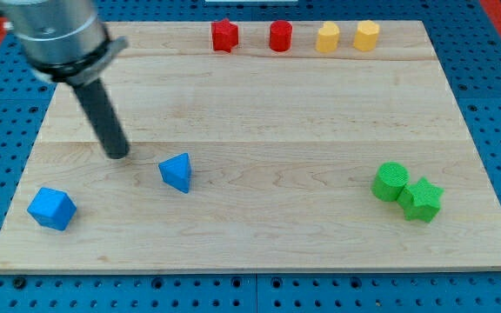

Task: Place the triangle right to the cube

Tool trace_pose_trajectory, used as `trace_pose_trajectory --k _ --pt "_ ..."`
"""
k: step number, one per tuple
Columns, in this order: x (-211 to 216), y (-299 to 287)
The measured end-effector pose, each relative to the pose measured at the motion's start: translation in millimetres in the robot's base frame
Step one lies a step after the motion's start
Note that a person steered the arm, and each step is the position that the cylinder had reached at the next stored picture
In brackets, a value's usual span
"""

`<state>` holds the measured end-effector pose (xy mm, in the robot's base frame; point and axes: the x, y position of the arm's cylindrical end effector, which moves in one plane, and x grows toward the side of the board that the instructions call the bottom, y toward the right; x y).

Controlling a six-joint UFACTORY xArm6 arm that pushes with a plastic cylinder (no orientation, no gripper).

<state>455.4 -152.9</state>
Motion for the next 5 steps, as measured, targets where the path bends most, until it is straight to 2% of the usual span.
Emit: trace_pose_trajectory --k 1,4,5 --pt "-8.1 41.5" --pt "58.4 46.5" --pt "67.6 46.5"
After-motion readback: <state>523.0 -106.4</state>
